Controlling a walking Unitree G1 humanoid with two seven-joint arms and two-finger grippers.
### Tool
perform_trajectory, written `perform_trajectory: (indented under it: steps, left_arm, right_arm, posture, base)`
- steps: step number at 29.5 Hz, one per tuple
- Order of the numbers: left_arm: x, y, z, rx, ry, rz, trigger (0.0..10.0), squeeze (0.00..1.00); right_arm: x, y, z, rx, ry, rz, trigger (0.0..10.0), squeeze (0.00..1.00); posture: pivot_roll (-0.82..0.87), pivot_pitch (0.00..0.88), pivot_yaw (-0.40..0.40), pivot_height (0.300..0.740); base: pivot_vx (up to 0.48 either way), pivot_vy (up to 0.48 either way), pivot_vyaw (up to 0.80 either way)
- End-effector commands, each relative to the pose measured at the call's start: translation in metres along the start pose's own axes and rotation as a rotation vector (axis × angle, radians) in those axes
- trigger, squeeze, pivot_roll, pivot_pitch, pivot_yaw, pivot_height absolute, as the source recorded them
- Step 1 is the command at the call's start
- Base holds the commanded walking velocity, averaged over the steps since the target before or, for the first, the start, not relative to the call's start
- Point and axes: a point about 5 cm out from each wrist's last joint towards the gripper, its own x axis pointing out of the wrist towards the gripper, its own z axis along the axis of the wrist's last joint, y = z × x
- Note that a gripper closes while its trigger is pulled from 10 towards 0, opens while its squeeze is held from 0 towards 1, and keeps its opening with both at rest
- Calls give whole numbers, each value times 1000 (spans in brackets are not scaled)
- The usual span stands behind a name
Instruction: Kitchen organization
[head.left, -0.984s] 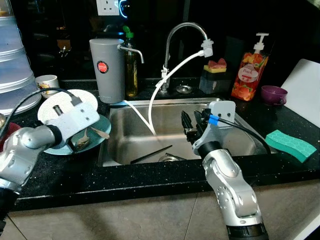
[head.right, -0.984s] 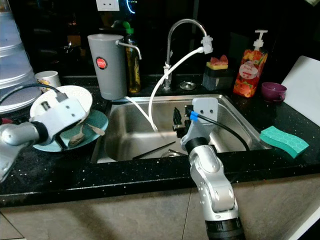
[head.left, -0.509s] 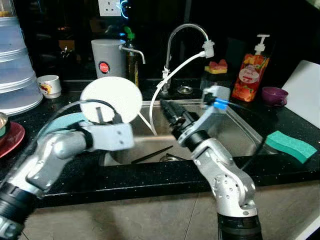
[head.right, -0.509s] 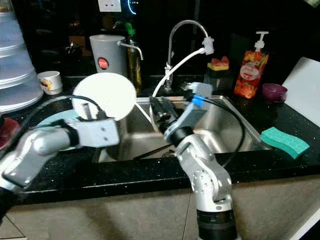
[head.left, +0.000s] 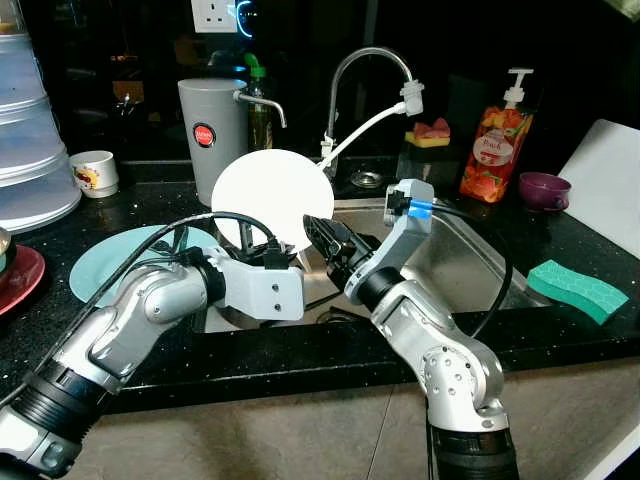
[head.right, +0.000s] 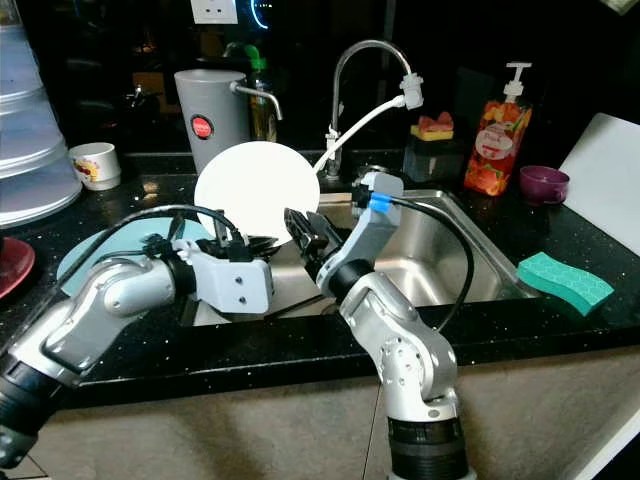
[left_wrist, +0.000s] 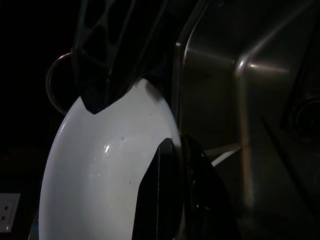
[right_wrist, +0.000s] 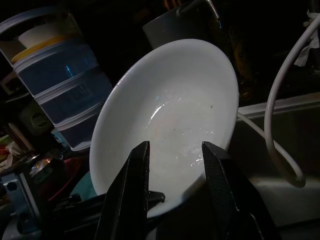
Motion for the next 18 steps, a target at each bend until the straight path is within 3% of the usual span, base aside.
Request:
perform_trajectory:
  steps: [1,5,9,18]
  left_arm:
    - [3,1,8,41,-49,6,10000,0]
    - [1,2,1,64,-16,20,10000,0]
    - [1,7,1,74,-19,51,10000,0]
    - [1,7,-2,87,-17,56,10000,0]
  right_arm:
    - [1,-8,-6,13,32,-50,10000,0]
    - [1,-11,4,12,-17,-61,10000,0]
    - [-1,-21,-1,-35,33,-108,10000,0]
    - [-1,-17,-1,-60,24,-90,10000,0]
  posture:
    - [85,56,-46,740]
    - [85,56,-46,740]
    - [85,56,-46,740]
    - [88,49,-43,740]
  base:
    - [0,0,0]
    - [0,0,0]
    - [0,0,0]
    - [0,0,0]
